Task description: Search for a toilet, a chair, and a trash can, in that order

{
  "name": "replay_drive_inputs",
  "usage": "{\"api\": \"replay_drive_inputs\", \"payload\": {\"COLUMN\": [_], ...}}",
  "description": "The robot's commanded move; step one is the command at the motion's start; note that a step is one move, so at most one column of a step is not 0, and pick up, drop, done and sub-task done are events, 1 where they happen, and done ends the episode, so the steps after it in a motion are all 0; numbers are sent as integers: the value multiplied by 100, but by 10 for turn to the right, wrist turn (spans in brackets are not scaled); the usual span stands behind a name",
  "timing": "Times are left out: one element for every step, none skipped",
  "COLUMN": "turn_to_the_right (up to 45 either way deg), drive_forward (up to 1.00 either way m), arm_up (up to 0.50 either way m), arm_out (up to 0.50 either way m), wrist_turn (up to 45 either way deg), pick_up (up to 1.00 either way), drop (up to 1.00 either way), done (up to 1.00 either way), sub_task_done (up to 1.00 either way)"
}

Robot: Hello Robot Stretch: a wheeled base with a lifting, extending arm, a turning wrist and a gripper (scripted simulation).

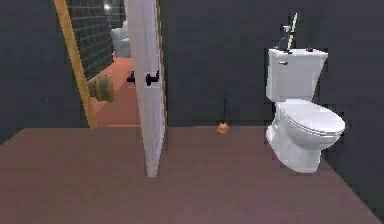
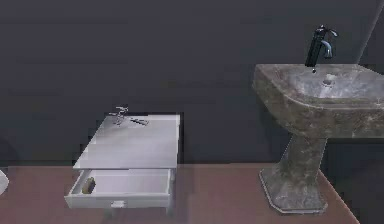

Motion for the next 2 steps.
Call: {"api": "replay_drive_inputs", "payload": {"turn_to_the_right": [90, 0], "drive_forward": [0, 85], "arm_up": [0, 0], "arm_out": [0, 0], "wrist_turn": [0, 0], "pick_up": [0, 0], "drop": [0, 0], "done": [0, 0], "sub_task_done": [0, 0]}}
